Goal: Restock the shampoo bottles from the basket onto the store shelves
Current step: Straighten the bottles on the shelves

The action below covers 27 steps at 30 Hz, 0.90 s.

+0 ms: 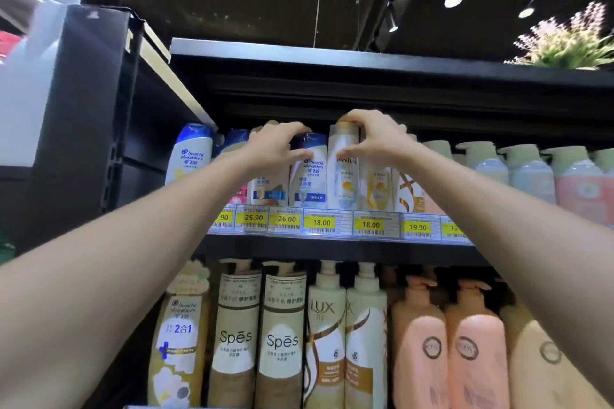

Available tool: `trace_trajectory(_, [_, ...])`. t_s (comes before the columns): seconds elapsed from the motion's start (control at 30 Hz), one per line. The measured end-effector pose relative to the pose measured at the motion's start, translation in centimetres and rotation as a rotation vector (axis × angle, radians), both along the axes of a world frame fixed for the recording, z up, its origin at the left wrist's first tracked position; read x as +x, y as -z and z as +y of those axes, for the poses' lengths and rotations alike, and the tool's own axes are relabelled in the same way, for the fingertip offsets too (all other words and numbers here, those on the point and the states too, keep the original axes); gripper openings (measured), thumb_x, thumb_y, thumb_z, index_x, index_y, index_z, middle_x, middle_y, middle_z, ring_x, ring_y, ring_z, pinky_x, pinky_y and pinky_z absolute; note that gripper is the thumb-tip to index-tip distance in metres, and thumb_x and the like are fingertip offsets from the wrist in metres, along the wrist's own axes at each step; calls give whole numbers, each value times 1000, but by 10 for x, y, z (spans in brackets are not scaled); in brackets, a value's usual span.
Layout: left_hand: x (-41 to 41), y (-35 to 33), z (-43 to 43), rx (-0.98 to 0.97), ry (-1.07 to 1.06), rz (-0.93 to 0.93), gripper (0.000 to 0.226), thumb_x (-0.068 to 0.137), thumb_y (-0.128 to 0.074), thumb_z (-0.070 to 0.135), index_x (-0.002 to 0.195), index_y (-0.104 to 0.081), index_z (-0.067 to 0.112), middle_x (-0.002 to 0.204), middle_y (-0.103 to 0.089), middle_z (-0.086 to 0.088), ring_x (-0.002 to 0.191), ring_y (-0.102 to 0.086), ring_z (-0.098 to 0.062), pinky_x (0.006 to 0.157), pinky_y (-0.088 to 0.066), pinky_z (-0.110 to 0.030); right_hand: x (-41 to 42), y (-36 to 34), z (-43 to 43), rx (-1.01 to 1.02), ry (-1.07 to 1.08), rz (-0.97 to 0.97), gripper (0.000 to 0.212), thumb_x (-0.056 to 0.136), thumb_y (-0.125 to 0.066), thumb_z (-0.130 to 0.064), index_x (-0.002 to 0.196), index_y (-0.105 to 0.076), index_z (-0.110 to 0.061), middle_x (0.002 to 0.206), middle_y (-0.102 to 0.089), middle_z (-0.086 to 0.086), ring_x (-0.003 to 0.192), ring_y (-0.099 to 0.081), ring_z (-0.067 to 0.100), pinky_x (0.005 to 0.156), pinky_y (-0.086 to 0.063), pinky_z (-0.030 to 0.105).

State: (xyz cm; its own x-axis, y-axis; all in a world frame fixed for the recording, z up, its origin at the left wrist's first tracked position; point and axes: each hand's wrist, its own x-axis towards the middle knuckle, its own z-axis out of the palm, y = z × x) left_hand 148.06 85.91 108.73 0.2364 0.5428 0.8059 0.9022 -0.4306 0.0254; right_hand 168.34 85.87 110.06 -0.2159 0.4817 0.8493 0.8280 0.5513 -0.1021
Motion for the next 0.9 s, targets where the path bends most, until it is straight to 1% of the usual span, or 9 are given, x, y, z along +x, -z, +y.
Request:
trace_trajectory(0.2, [-1,3,-1,23,0,6,50,97,-57,41,142,-45,26,137,-58,-2,128,-48,-27,108,-36,-54,-1,6,2,71,12,-13,58,78,-75,-40,131,-52,-31,128,-59,-4,126,-45,22,108,-24,52])
trace_trajectory(0.3, [0,6,-4,41,-38,53,48,99,-53,36,144,-40,26,137,-56,-3,133,-39,-26,113,-27,-52,-1,9,-1,96,31,-36,60,79,-74,-41,133,-51,-30,127,-60,-4,125,-46,22,109,-23,51])
trace_trajectory(0.4, [1,7,-11,67,-72,126,53,99,-55,33,147,-36,23,137,-56,-7,134,-37,-27,113,-27,-49,2,13,-6,132,14,-33,65,79,-74,-39,137,-48,-29,136,-55,-4,131,-42,22,111,-22,50])
trace_trajectory(0.47, [0,8,-14,115,-89,165,58,97,-57,34,149,-35,20,140,-54,-7,134,-39,-28,112,-30,-47,12,16,-11,185,-45,44,62,80,-72,-34,137,-48,-27,140,-53,-3,133,-42,20,112,-26,48])
trace_trajectory(0.53, [-5,8,-16,172,-110,185,61,95,-59,37,149,-37,18,141,-54,-7,133,-41,-28,113,-31,-47,32,20,-13,250,-89,118,54,80,-69,-26,132,-55,-23,136,-57,-2,129,-48,20,111,-33,48])
trace_trajectory(0.6, [-13,6,-18,238,-162,215,60,92,-60,38,146,-42,17,138,-56,-8,132,-43,-29,116,-28,-50,57,26,-13,276,-39,139,49,77,-65,-17,126,-60,-19,130,-61,1,124,-53,22,108,-38,47])
trace_trajectory(0.67, [-23,4,-21,269,-244,231,59,90,-60,37,143,-45,16,135,-58,-9,129,-44,-32,117,-22,-54,81,30,-12,257,59,151,47,77,-65,-12,124,-62,-16,128,-62,5,119,-57,24,106,-40,46])
trace_trajectory(0.77, [-33,2,-22,166,-357,207,63,88,-60,45,144,-41,22,131,-58,-9,128,-43,-33,116,-16,-62,96,31,-9,175,195,100,51,81,-67,-17,131,-57,-16,132,-60,8,121,-55,28,105,-38,45])
trace_trajectory(0.9, [-31,6,-19,65,-383,180,69,87,-60,52,147,-33,29,133,-56,-7,128,-43,-32,110,-28,-61,93,24,-4,30,243,22,63,81,-65,-26,140,-47,-23,135,-57,6,129,-45,27,111,-23,47])
